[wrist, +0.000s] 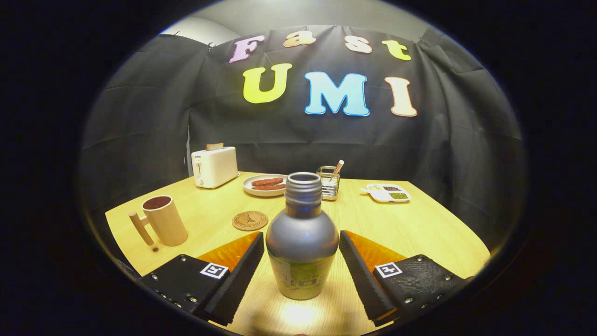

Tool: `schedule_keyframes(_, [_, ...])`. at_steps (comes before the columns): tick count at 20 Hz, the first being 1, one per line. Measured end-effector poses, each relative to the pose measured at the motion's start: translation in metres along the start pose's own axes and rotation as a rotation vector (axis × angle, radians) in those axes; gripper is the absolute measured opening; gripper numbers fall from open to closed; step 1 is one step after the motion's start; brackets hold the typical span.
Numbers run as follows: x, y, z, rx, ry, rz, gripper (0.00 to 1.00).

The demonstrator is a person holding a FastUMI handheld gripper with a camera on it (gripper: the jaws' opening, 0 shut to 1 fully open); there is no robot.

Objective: Take the bottle from table, then pour the juice into the cup, finally place the bottle on the coaster

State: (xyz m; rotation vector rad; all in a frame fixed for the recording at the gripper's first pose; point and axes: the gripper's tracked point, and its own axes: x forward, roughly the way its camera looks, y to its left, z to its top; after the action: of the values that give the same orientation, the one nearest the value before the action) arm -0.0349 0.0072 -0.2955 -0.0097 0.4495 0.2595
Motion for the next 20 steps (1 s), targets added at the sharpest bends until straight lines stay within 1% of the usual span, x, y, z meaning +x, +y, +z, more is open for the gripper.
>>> schedule_keyframes(9, [0.011,-0.003,-0.027,0.034,0.061,0.009,0.99])
schedule_keyframes(16, [0.018,0.000,-0.036,0.061,0.089,0.016,0.98])
schedule_keyframes(18, [0.020,0.003,-0.035,0.057,0.094,0.022,0.90])
schedule_keyframes(19, [0.016,0.003,-0.036,0.050,0.100,0.017,0.82])
schedule_keyframes(20, [0.019,0.005,-0.036,0.047,0.113,0.024,0.81])
